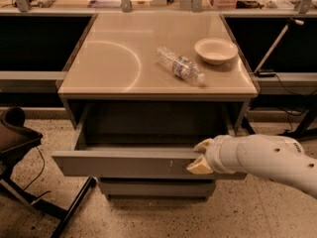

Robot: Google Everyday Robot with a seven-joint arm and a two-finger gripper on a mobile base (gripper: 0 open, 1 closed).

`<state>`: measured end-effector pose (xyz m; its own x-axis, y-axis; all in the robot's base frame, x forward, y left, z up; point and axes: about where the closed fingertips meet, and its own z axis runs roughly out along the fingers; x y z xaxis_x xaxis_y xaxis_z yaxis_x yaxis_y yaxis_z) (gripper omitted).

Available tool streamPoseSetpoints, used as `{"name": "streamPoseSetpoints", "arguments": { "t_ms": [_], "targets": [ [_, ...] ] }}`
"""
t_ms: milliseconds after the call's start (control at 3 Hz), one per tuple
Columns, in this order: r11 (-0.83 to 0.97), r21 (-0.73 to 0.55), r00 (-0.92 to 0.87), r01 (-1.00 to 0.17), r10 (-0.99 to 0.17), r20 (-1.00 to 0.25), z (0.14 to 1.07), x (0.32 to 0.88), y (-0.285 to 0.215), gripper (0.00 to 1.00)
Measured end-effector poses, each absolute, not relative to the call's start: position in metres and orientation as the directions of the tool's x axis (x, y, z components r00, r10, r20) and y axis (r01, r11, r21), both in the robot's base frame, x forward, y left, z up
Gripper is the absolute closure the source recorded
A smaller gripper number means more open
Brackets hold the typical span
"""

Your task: Open top drawer

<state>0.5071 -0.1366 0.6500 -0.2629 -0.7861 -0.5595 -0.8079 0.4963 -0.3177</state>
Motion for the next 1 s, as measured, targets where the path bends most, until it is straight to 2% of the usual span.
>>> {"name": "streamPoseSetpoints", "arguments": {
  "t_ms": [1000],
  "targets": [
    [0.497,-0.331,-0.255,-0.802,-0.787,-0.562,0.652,0.486,-0.14,1.0]
  ]
}}
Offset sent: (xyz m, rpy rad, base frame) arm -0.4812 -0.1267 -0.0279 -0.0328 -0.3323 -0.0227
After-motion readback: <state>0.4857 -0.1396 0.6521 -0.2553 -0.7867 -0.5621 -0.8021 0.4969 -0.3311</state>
